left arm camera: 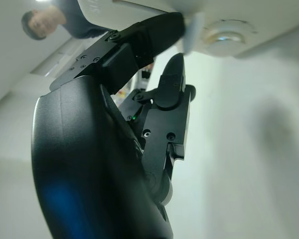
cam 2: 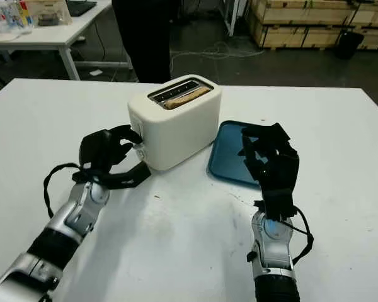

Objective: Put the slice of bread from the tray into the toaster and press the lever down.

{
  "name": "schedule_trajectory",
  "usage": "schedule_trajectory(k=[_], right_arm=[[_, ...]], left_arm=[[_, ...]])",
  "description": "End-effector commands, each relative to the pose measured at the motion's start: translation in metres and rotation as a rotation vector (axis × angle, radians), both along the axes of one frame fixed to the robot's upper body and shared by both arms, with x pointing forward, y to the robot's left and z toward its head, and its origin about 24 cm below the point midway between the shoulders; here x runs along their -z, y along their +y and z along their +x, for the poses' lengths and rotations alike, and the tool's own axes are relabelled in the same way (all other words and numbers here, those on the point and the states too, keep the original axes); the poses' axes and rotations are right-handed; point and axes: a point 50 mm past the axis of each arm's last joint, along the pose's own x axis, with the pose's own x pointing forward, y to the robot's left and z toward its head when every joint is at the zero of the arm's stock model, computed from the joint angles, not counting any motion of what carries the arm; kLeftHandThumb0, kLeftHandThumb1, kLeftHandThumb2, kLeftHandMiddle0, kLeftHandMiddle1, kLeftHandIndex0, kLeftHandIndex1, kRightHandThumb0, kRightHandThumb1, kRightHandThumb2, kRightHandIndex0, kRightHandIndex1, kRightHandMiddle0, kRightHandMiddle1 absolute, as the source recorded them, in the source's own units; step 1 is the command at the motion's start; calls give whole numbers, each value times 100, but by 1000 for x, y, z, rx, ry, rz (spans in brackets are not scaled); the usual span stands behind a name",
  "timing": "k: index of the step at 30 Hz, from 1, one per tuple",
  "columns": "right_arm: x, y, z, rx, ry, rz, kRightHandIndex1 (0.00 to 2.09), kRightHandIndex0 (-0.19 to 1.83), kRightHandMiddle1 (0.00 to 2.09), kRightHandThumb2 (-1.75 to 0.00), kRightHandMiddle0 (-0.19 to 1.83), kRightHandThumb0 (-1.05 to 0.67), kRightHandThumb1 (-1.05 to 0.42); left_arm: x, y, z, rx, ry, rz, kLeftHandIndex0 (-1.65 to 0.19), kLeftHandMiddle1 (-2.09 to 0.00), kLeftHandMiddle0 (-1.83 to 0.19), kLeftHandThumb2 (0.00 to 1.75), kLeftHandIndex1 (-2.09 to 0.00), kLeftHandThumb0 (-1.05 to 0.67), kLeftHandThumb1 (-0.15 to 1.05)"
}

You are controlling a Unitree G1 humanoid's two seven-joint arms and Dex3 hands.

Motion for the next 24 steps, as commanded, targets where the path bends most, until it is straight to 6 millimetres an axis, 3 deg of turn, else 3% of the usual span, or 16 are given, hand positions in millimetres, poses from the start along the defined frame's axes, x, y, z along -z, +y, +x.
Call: schedule_trajectory(k=[1, 5, 7, 12, 19, 22, 24], right_arm=[[-7, 1, -2, -1, -51, -14, 168, 68, 112, -28, 66, -42, -92], [-6, 2, -2, -12, -48, -3, 169, 67, 114, -28, 65, -42, -92], [-5, 3, -3, -14, -43, -2, 169, 67, 115, -28, 64, -42, -92], [-4, 4, -3, -25, -34, -6, 169, 66, 119, -27, 62, -45, -92], [-5, 5, -2, -46, -47, -15, 168, 67, 120, -28, 63, -44, -92], [-5, 5, -1, -51, -45, -17, 169, 66, 118, -28, 64, -45, -92], [-4, 5, -1, -54, -40, -16, 169, 67, 116, -27, 65, -45, -92]], left_arm=[[37, -35, -32, 178, 194, -37, -120, -137, -82, 11, -29, -8, 92], [-3, -20, -33, 115, -109, -158, -110, -113, -87, 19, -26, -10, 92], [-20, -13, -33, 88, -234, -205, -110, -112, -90, 21, -26, -12, 92], [-56, 5, -29, 40, -484, -253, -111, -151, -85, 27, -36, -18, 91], [-78, 11, -32, 43, -591, -279, -112, -156, -93, 29, -45, -20, 86], [-87, 10, -36, 46, -634, -374, -111, -170, -96, 36, -51, -23, 87], [-95, 9, -39, 54, -645, -449, -102, -173, -100, 52, -73, -25, 80]])
